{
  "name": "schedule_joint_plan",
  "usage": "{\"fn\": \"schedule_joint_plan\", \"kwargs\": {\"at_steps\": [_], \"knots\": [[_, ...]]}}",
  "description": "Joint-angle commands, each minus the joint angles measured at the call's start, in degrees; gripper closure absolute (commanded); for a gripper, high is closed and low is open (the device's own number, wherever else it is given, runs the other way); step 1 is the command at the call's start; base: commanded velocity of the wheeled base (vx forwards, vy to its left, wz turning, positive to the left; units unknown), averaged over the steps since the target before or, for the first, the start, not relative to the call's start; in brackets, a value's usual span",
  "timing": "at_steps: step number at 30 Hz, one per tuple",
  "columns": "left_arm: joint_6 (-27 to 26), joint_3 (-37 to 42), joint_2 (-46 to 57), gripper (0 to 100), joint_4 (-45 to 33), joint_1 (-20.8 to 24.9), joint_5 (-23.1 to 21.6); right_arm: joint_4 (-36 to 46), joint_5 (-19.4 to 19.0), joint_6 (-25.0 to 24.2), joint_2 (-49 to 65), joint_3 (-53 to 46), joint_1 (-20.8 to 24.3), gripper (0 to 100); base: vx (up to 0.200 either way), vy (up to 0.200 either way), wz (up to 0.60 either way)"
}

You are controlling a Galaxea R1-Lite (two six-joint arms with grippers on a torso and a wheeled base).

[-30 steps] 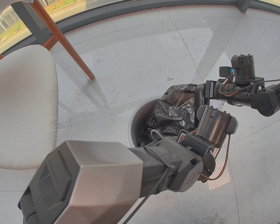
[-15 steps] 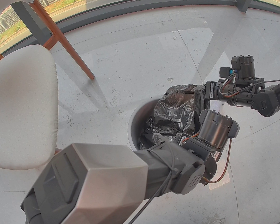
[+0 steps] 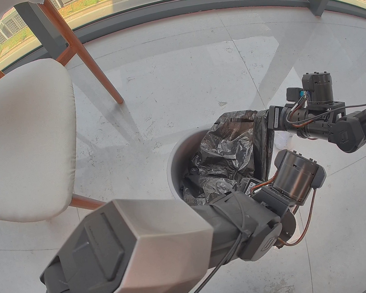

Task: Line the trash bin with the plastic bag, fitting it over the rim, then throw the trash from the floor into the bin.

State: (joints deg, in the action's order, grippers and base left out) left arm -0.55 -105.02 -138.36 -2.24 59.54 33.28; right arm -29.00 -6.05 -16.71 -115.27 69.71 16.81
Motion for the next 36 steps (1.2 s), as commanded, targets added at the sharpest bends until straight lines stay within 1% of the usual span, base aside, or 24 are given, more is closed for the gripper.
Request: {"fn": "schedule_joint_plan", "kwargs": {"at_steps": [1, 7, 17, 27, 36], "knots": [[0.0, 0.9, -0.2, 0, -0.3, 0.4, 0.1, 0.0, 0.0, 0.0, 0.0, 0.1, 0.1, 100, 0.0, 0.0, 0.0], [0.3, 0.2, -1.4, 0, 0.0, -0.7, -0.1, 0.0, 0.0, 0.1, 0.0, 0.0, 0.2, 100, 0.0, 0.0, 0.0], [0.2, -1.2, -2.3, 0, -0.4, -5.1, -0.2, 0.0, 0.1, 0.1, -0.1, 0.0, 0.2, 100, 0.0, 0.0, 0.0], [0.2, -1.4, -2.6, 0, 0.0, -5.5, -0.2, -0.2, 0.1, 0.2, -1.1, 0.8, 0.2, 100, 0.0, 0.0, 0.0], [0.1, -3.8, -4.3, 0, 0.0, -5.9, 0.1, -0.2, 0.1, 0.2, -0.9, 0.7, 0.3, 100, 0.0, 0.0, 0.0]]}}
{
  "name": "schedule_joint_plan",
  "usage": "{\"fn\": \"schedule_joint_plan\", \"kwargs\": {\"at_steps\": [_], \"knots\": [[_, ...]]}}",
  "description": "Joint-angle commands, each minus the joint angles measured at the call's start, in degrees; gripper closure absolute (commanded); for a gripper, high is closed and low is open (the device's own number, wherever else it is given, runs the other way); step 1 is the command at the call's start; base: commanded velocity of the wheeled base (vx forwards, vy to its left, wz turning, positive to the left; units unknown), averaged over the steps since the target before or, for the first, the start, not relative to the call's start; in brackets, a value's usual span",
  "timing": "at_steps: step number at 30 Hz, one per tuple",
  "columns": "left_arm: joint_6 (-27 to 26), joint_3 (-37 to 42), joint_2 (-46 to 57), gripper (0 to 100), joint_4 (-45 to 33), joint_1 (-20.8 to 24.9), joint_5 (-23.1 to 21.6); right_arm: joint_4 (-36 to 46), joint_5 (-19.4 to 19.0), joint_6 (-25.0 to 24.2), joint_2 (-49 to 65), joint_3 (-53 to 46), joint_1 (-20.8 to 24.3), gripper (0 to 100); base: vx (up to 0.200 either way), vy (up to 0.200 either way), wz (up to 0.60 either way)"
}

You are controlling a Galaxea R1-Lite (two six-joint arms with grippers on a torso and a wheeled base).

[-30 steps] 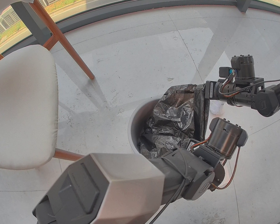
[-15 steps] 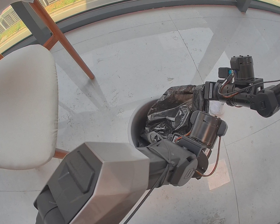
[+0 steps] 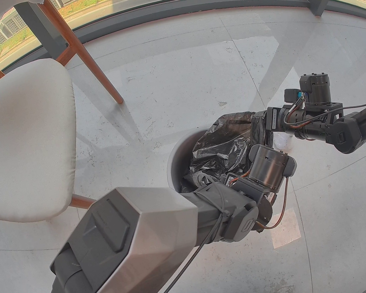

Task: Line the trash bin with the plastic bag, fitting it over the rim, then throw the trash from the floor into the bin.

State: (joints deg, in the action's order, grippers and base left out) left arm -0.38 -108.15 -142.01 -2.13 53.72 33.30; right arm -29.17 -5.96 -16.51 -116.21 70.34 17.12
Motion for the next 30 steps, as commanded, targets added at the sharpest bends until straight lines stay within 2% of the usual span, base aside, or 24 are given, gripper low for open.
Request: {"fn": "schedule_joint_plan", "kwargs": {"at_steps": [1, 14, 20, 24, 28, 30], "knots": [[-0.1, -0.7, -0.6, 100, 0.0, -0.1, 0.1, 0.0, 0.0, 0.0, 0.1, 0.1, 0.0, 100, 0.0, 0.0, 0.0], [0.1, 0.3, 0.2, 100, -0.6, -0.4, -0.5, 0.0, 0.0, -0.1, 0.3, -0.5, -0.2, 100, 0.0, 0.0, 0.0], [0.2, -0.6, 5.8, 100, -5.5, -2.3, -1.7, 0.0, -0.1, -0.1, 0.8, -1.6, 0.0, 100, 0.0, 0.0, 0.0], [2.8, -0.7, 11.0, 100, -9.4, -4.7, -5.3, -0.1, -0.1, -0.1, 1.4, -4.7, 1.2, 100, 0.0, 0.0, 0.0], [3.2, -0.8, 12.9, 100, -11.2, -6.5, -6.5, -0.1, -0.1, 0.1, 1.3, -6.4, 1.3, 100, 0.0, 0.0, 0.0], [3.5, -0.9, 14.9, 100, -12.1, -9.3, -9.8, -1.6, -0.1, 0.9, 0.8, -9.3, 2.4, 100, 0.0, 0.0, 0.0]]}}
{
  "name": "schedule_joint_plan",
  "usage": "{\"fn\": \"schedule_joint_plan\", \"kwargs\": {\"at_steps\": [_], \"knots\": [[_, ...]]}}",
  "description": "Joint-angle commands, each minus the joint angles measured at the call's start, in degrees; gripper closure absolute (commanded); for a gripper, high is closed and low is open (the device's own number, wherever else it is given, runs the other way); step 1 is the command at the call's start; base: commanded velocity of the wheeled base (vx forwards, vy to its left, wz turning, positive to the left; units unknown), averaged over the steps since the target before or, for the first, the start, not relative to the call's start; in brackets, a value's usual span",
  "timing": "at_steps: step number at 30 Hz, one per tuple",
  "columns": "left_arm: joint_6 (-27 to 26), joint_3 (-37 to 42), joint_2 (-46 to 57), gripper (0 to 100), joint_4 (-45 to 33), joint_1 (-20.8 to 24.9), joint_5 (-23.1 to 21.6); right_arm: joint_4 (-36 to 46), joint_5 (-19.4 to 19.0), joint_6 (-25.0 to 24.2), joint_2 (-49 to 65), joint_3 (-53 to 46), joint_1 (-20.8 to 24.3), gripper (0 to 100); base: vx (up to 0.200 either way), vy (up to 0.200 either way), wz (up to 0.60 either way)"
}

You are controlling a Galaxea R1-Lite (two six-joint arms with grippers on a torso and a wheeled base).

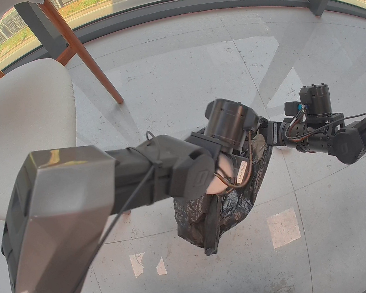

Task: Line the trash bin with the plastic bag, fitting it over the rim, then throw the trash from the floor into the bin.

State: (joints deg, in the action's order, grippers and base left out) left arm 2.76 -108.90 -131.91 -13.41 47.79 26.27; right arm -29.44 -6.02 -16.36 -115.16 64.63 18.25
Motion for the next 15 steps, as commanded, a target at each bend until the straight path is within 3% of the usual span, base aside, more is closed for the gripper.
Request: {"fn": "schedule_joint_plan", "kwargs": {"at_steps": [1, 6, 10, 15], "knots": [[0.4, -0.3, 5.2, 100, -0.8, -4.4, -3.4, -3.1, -0.1, 1.3, -0.3, -4.3, 1.4, 100, 0.0, 0.0, 0.0], [0.8, -0.3, 5.9, 100, -0.8, -7.4, -5.6, -12.3, -1.2, 2.9, -3.1, -4.8, 0.7, 100, 0.0, 0.0, 0.0], [2.7, -0.2, 6.1, 100, -0.9, -8.1, -6.7, -13.1, -1.6, 3.0, -3.3, -4.4, -0.5, 100, 0.0, 0.0, 0.0], [7.2, 1.6, 6.6, 100, -4.8, -4.1, -6.4, -12.8, -1.6, 2.9, -3.1, -4.5, -0.5, 100, 0.0, 0.0, 0.0]]}}
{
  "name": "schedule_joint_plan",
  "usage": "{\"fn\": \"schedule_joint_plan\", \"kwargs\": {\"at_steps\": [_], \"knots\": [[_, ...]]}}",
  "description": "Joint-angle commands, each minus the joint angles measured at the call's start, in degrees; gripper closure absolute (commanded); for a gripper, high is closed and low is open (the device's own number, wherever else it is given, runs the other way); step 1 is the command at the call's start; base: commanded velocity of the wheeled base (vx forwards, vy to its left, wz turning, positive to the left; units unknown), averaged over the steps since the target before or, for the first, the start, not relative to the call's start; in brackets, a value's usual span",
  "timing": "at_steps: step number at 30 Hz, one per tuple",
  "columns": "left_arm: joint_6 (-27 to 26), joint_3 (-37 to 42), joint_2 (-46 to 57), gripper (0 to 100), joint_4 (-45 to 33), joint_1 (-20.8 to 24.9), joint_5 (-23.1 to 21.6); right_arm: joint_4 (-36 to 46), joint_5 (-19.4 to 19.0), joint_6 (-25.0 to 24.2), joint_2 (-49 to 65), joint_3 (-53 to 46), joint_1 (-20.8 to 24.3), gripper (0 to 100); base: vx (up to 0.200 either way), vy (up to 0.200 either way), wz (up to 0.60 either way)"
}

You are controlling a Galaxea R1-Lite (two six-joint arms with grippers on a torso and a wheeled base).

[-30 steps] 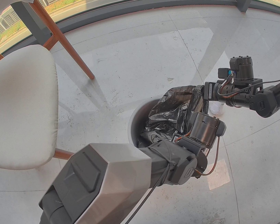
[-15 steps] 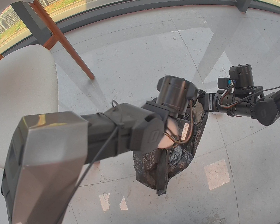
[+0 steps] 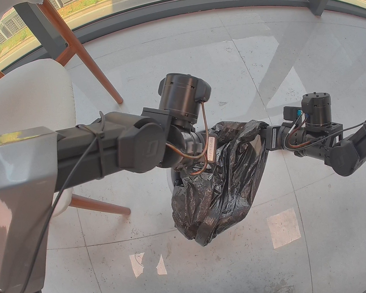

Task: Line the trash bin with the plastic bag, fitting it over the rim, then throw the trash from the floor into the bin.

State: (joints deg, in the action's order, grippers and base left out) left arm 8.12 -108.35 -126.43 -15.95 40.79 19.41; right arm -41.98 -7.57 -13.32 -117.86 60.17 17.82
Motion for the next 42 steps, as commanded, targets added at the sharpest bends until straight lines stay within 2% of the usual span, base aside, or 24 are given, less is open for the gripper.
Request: {"fn": "schedule_joint_plan", "kwargs": {"at_steps": [1, 4, 9, 11, 12, 16, 20, 24, 33, 42], "knots": [[2.8, 1.1, 1.3, 100, -3.5, 4.3, 0.8, -0.3, -0.1, -0.1, -0.5, -0.1, -0.1, 100, 0.0, 0.0, 0.0], [5.0, 1.0, 1.3, 100, -5.4, 7.0, 1.0, -0.4, -0.1, -0.1, -0.6, -0.1, -0.1, 100, 0.0, 0.0, 0.0], [5.2, 1.7, 1.1, 100, -6.0, 9.5, 1.0, -0.4, -0.1, -0.1, -0.6, -0.1, -0.1, 100, 0.0, 0.0, 0.0], [4.9, 4.2, 1.4, 100, -5.9, 10.2, 1.1, -0.4, -0.1, -0.1, -0.5, 0.0, -0.1, 100, 0.0, 0.0, 0.0], [4.8, 5.3, 1.4, 0, -5.7, 10.3, 1.1, -0.4, -0.1, -0.1, -0.4, 0.1, -0.1, 100, 0.0, 0.0, 0.0], [5.0, 8.2, 1.4, 0, -5.1, 11.4, 1.5, 0.6, -0.2, 0.1, 1.3, 1.0, -0.1, 100, 0.0, 0.0, 0.0], [5.2, 8.9, 1.4, 0, -5.1, 11.9, 2.4, 8.3, -1.2, -0.2, 6.8, 2.7, 0.5, 100, 0.0, 0.0, 0.0], [5.2, 8.9, 1.4, 0, -5.0, 11.9, 3.1, 12.2, -3.0, -0.3, 10.2, 3.0, 0.5, 100, 0.0, 0.0, 0.0], [4.9, 8.7, -0.2, 0, 2.3, 11.9, 4.3, 12.5, -2.7, -0.3, 10.5, 2.3, 0.5, 100, 0.0, 0.0, 0.0], [5.0, 8.5, -3.6, 0, 3.7, 12.0, 5.6, 12.0, -2.5, -0.3, 10.3, 2.5, 0.5, 100, 0.0, 0.0, 0.0]]}}
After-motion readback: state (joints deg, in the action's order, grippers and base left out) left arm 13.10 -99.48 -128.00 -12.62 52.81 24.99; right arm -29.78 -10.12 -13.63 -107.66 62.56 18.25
